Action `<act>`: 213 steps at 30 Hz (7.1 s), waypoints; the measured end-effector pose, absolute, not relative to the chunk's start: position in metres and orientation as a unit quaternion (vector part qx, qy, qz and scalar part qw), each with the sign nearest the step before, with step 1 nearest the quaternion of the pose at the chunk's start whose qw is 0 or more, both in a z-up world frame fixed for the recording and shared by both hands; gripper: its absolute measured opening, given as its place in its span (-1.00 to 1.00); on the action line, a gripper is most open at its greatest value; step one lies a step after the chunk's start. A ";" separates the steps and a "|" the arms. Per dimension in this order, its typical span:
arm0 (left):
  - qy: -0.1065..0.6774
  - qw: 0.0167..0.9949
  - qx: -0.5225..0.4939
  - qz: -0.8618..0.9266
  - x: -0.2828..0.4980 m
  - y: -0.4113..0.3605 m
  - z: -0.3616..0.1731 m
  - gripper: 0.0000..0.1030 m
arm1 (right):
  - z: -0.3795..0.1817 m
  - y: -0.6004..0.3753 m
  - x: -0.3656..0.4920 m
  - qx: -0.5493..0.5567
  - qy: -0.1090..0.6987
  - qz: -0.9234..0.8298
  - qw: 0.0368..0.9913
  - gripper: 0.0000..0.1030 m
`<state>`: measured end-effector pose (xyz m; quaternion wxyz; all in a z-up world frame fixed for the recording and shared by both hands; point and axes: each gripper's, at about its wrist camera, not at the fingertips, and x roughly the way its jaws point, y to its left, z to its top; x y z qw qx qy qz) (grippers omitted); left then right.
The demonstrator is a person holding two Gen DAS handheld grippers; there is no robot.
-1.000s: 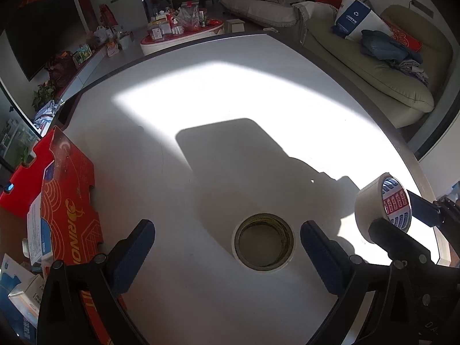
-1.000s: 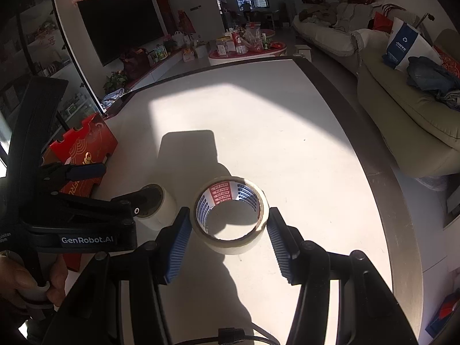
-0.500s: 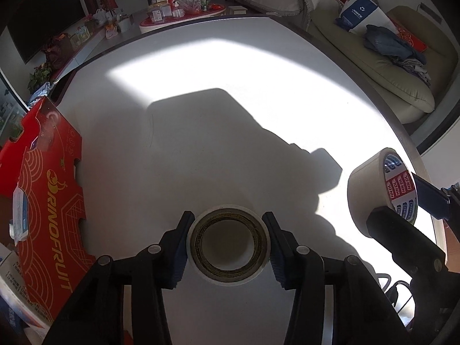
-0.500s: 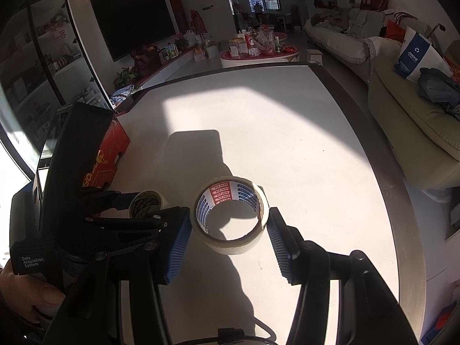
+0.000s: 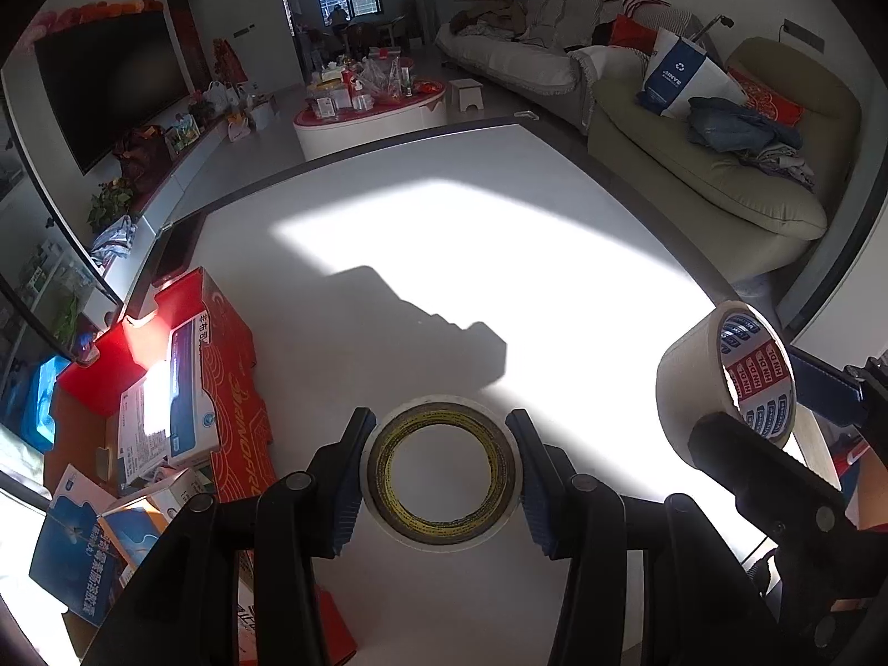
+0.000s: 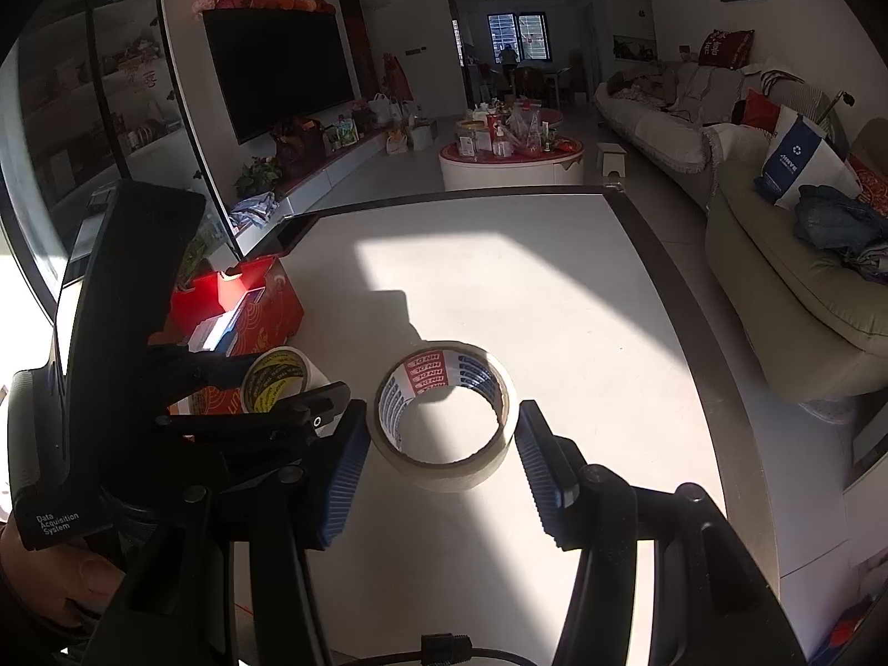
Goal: Organize objects
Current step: 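Carry both tape rolls in both tools over to the cardboard box, then lower both held tape rolls down into the cardboard box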
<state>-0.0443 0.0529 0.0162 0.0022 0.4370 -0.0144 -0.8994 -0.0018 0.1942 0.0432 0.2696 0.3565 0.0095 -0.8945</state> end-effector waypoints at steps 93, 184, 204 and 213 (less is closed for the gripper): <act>0.138 0.267 0.335 -0.893 0.134 -0.209 0.081 0.01 | 0.156 0.107 0.070 0.250 0.030 -0.923 0.291 0.03; 0.081 0.237 0.376 -0.892 0.077 -0.187 0.058 0.01 | 0.138 -0.041 0.077 0.271 0.099 -0.859 0.423 0.02; 0.082 0.230 0.409 -0.880 0.055 -0.195 0.028 0.01 | 0.113 -0.061 0.052 0.298 0.101 -0.851 0.421 0.02; 0.088 0.226 0.418 -0.876 0.049 -0.198 0.018 0.01 | 0.106 -0.071 0.043 0.304 0.105 -0.848 0.421 0.02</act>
